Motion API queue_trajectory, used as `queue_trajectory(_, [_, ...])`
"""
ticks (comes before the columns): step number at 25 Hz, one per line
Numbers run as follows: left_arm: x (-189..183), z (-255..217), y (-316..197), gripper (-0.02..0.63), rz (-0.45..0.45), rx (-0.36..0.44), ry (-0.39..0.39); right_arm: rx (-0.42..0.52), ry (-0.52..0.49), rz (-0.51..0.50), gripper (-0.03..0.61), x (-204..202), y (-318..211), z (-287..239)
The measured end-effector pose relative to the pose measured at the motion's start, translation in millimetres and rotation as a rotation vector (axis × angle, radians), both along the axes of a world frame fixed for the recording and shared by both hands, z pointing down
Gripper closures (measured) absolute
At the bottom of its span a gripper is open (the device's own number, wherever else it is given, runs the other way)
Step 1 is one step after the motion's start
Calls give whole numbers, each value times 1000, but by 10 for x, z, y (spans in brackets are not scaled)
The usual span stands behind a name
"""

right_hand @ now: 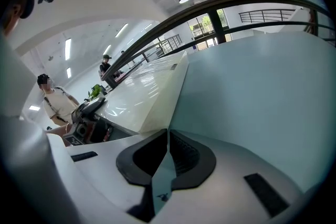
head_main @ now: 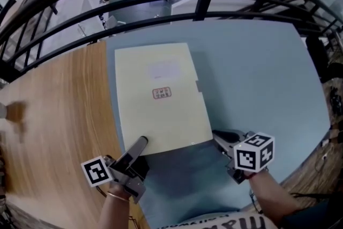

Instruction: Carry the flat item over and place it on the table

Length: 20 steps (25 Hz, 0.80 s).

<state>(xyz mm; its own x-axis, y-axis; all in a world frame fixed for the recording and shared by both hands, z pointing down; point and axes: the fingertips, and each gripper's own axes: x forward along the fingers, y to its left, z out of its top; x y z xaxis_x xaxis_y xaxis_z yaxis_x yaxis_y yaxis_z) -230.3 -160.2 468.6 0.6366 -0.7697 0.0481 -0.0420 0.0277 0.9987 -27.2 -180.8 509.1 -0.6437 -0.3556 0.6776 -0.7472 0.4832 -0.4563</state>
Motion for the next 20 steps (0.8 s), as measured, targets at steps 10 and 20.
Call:
queue_trajectory(10, [-72,54,-48,314,-139,-47,-64,-3,-17,-11,535,-25,36,27])
queue_trajectory(20, [-145,86,-67,270,-251,-79,-226,-3,-22,-8,535,-25,68,68])
